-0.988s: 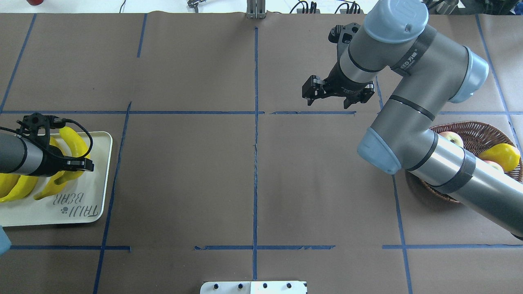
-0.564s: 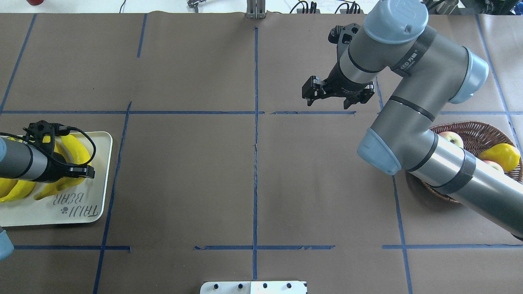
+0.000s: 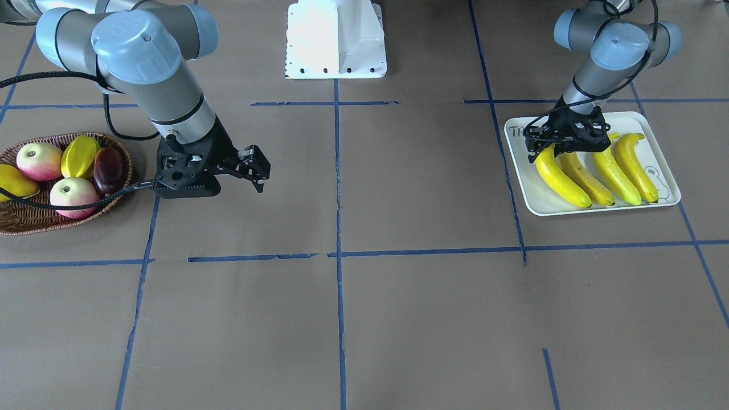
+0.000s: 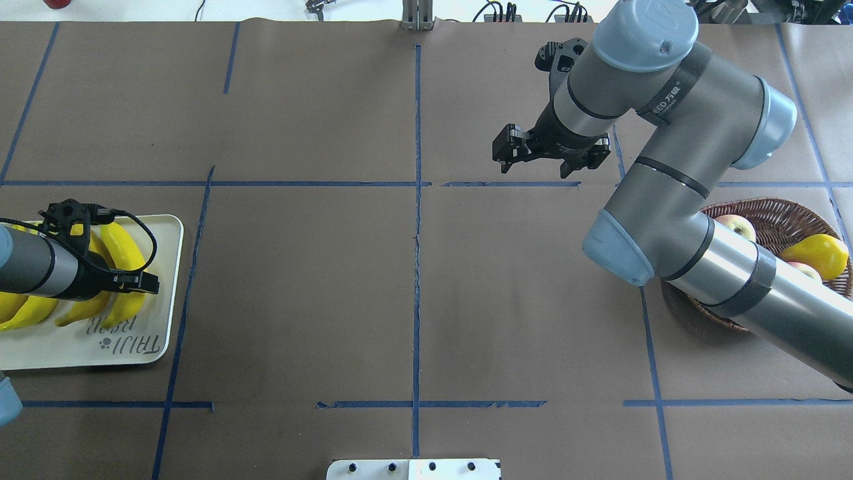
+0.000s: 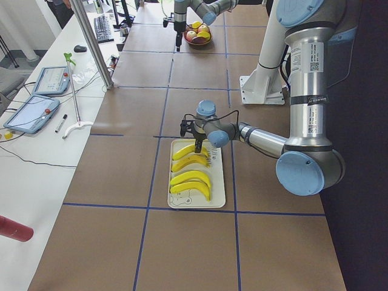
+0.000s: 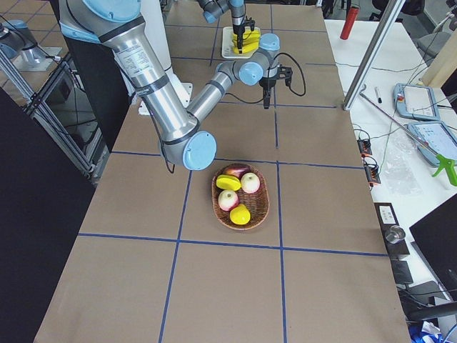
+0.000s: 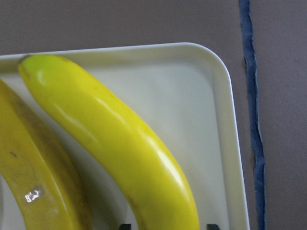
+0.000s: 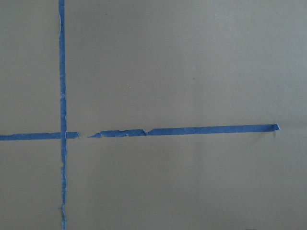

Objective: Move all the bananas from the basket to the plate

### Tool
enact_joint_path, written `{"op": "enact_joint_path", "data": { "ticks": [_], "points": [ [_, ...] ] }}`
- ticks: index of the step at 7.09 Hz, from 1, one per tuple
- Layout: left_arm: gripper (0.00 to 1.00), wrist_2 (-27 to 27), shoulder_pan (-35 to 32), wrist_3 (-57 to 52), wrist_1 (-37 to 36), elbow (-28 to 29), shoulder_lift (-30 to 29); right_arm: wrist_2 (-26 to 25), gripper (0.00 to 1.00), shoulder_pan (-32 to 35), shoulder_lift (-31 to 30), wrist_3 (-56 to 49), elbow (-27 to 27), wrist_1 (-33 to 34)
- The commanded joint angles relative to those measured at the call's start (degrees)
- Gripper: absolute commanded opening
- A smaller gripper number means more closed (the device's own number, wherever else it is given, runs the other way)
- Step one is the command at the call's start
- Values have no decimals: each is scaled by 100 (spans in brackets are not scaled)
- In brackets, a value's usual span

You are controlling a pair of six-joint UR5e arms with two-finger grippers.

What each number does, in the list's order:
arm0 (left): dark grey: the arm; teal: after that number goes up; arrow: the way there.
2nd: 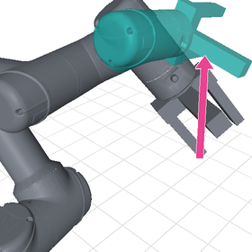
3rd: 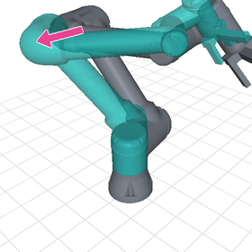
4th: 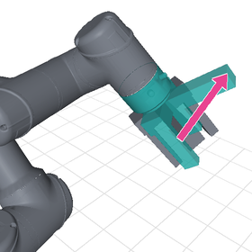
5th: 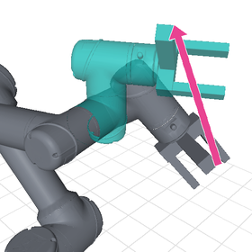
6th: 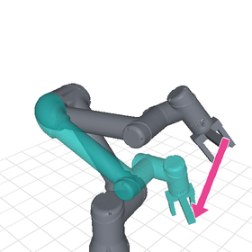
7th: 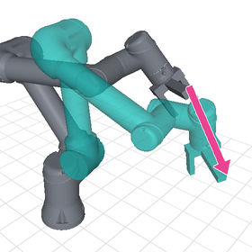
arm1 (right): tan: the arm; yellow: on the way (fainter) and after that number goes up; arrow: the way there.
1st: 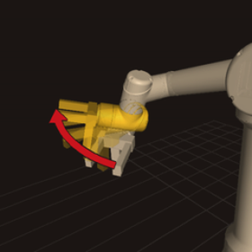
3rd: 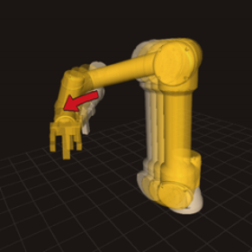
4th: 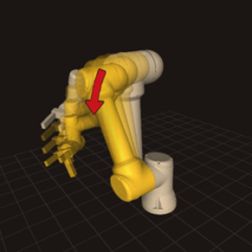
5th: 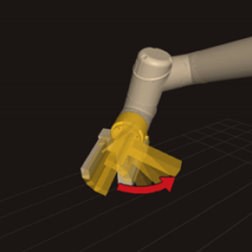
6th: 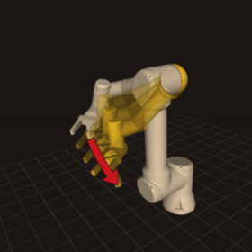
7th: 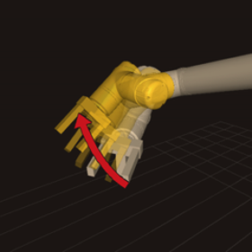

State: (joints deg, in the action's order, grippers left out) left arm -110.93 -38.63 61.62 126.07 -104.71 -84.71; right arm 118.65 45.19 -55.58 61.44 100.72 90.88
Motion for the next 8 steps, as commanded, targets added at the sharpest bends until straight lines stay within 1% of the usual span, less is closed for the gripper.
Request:
{"op": "enact_joint_path", "data": {
  "ticks": [1, 2, 3, 4, 5, 7, 8],
  "points": [
    [100, -375, -57, 0, -21, -207, 147, 9, 100, 34, 4, 0, 9, 0],
    [100, -673, -214, -105, -29, -321, 235, 104, 100, 147, -5, -61, 9, 9],
    [100, -1015, -764, -828, -99, -322, 314, 453, 100, 418, -101, -331, 26, 26],
    [100, -1428, -1396, -1697, -283, -314, 480, 762, 100, 769, -380, -813, 105, 26],
    [100, -1745, -1942, -2549, -589, -314, 569, 956, 100, 1120, -670, -1487, 184, 26],
    [100, -2134, -3075, -4726, -1484, -209, 727, 1194, 100, 1814, -1539, -3120, 264, 26],
    [100, -2135, -3568, -5730, -2245, -217, 719, 1300, 100, 2157, -1961, -3990, 255, 26]
  ]
}}
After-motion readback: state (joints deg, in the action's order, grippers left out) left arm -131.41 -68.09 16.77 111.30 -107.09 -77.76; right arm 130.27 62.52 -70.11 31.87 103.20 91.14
